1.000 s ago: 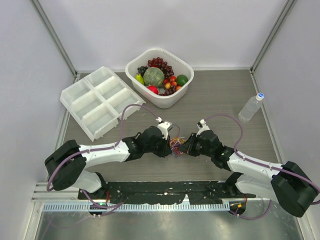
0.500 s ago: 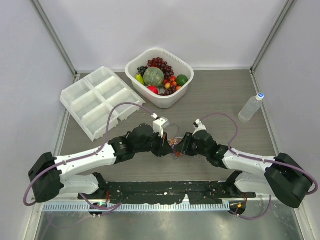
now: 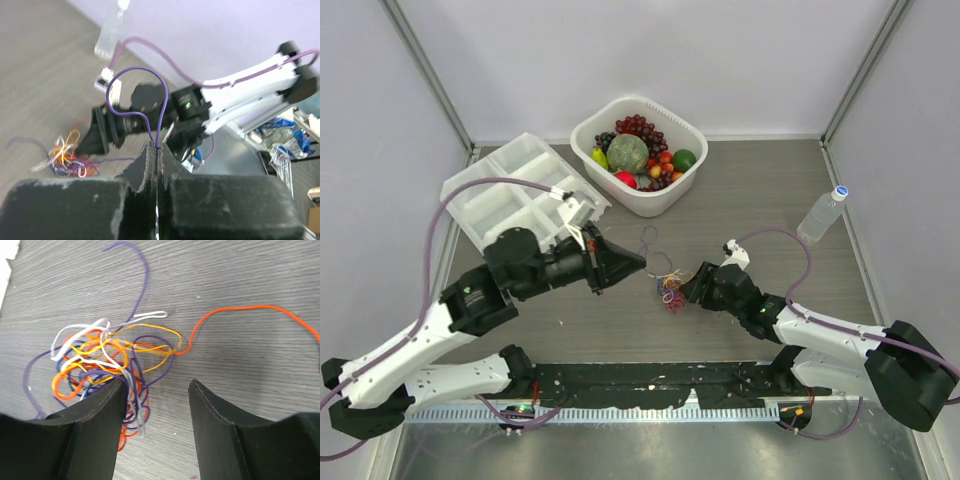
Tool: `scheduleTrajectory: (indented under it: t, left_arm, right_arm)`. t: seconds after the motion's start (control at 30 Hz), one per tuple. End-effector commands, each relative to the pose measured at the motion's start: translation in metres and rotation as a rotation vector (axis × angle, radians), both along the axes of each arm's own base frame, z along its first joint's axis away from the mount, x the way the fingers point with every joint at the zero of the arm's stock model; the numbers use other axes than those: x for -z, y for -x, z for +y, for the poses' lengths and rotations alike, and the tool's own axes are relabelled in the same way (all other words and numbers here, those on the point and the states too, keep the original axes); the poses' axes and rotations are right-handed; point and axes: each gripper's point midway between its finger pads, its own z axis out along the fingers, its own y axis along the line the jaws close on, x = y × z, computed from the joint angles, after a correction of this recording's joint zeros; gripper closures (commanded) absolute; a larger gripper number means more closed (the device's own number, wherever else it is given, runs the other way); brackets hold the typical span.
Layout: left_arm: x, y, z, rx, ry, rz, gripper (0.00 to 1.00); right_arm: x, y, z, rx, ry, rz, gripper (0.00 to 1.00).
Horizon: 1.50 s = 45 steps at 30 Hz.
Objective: Untangle the cables
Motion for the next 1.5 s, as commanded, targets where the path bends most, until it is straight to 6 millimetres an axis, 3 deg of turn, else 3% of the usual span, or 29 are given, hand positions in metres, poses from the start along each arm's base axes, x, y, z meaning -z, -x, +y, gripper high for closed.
scheduleTrajectory:
  t: [0.0,0.33,0.43,0.57,0.77,0.97,1.07,1.2,1.27,1.37,1.47]
  left_arm:
    - [-0.061,0.010,0.022,-0.005,0.063,-0.112,1.00]
    - [-0.159,0.008,0.027,-0.047,0.241,-0.167,1.00]
    - [-0.163,-0.005,0.025,-0.100,0.214,-0.139,1.00]
    - [-0.159,-0.012,0.021,-0.126,0.201,-0.121,1.00]
    - [-0.173,-0.031,0.028,-0.233,0.192,-0.144,1.00]
    - [-0.199,-0.028,0.025,-0.210,0.218,-0.161,1.00]
    - [-0.214,-0.026,0.027,-0.207,0.240,-0.178,1.00]
    - [-0.243,-0.018,0.033,-0.187,0.297,-0.212,1.00]
    - [-0.261,-0.013,0.036,-0.171,0.332,-0.233,1.00]
    - [-0.286,-0.005,0.044,-0.155,0.365,-0.270,1.00]
    - [-0.317,0.006,0.064,-0.164,0.428,-0.325,1.00]
  right_arm:
    - [-0.001,-0.008,-0.014,0.066,0.055,-0.027,0.42]
    - [-0.015,-0.011,-0.020,0.005,0.173,-0.069,0.39]
    - [-0.033,-0.008,-0.007,-0.100,0.173,-0.129,0.39]
    - [-0.077,-0.004,0.007,-0.187,0.169,-0.267,0.37]
    - [-0.113,0.014,0.024,-0.322,0.212,-0.406,0.37]
    - [-0.140,0.047,0.079,-0.582,0.092,-0.563,0.37]
    - [-0.141,0.057,0.097,-0.631,0.076,-0.611,0.37]
    - [-0.143,0.049,0.115,-0.606,0.024,-0.628,0.37]
    - [-0.130,0.040,0.127,-0.571,0.028,-0.593,0.37]
    - [-0.108,0.004,0.113,-0.334,0.118,-0.534,0.38]
    - [-0.072,-0.010,0.094,-0.184,0.172,-0.460,0.42]
